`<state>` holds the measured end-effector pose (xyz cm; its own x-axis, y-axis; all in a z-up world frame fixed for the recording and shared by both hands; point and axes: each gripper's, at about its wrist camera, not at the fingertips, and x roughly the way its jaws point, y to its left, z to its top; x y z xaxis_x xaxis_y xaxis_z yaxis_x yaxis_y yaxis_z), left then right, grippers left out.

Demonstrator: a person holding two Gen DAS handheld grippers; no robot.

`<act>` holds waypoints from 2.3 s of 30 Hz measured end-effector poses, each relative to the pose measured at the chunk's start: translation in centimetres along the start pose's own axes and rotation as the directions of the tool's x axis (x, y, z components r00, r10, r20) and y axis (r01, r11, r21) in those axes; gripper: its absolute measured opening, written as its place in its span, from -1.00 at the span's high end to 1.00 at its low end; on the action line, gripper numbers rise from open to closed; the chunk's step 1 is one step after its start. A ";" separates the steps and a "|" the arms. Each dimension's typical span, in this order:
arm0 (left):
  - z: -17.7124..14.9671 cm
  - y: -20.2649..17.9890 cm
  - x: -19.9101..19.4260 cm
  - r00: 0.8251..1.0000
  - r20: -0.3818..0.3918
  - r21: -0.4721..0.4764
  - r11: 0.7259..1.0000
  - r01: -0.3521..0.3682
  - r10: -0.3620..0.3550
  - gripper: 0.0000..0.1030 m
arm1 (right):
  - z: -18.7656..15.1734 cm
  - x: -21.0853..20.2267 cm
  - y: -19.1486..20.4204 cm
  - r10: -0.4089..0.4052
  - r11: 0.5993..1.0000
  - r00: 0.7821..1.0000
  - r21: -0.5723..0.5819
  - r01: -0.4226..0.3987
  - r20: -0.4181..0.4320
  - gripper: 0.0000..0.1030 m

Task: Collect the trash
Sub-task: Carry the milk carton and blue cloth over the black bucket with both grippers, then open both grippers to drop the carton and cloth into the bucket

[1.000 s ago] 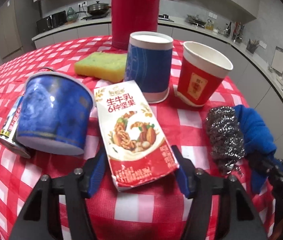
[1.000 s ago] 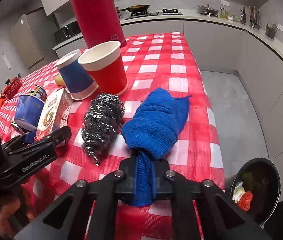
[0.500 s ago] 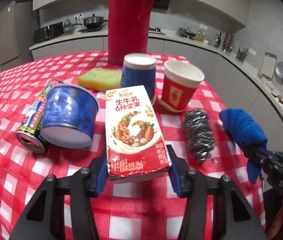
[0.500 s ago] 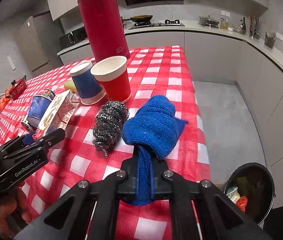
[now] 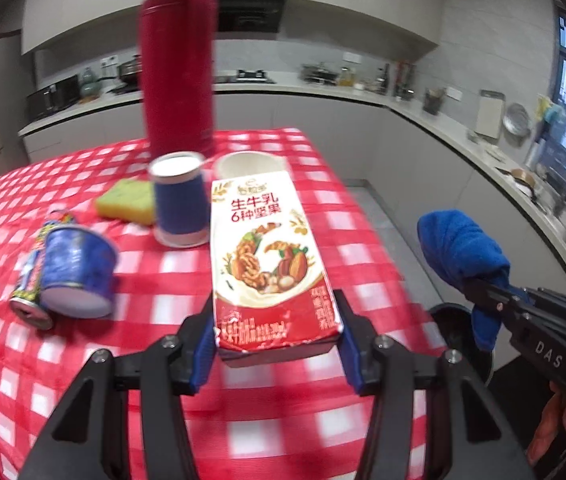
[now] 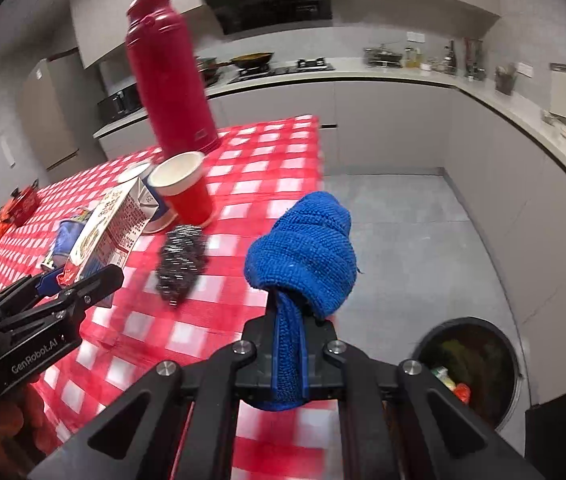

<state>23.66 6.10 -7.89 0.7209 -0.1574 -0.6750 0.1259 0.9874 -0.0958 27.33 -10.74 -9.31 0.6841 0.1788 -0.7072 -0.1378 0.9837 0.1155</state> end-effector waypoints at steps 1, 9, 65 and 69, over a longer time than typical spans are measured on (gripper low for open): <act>0.1 -0.5 0.0 1.000 0.001 0.008 1.000 0.009 -0.009 -0.03 | -0.1 -0.3 -0.5 -0.010 1.000 1.000 0.008 0.010 0.003 0.86; 0.1 -6.1 0.8 0.993 -0.012 0.098 0.988 0.116 -0.116 -0.03 | -2.0 -3.8 -6.1 -0.110 0.991 0.994 0.083 0.108 0.014 0.86; -12.4 -27.6 18.1 0.904 -0.420 0.045 0.994 0.101 -0.073 -0.83 | -15.2 7.8 -32.7 -0.139 0.957 0.967 -0.279 0.077 -0.211 -1.00; -12.4 -27.6 17.9 0.903 -0.428 0.072 0.994 0.078 -0.040 -0.87 | -13.6 7.0 -35.3 -0.173 0.974 0.965 -0.182 0.138 -0.195 -1.00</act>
<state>24.61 -23.73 -26.40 0.3539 -0.1744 -0.9189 0.2299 0.9685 -0.0953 27.25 -44.47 -27.87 0.5447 -0.0010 -0.8386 -0.1706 0.9790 -0.1120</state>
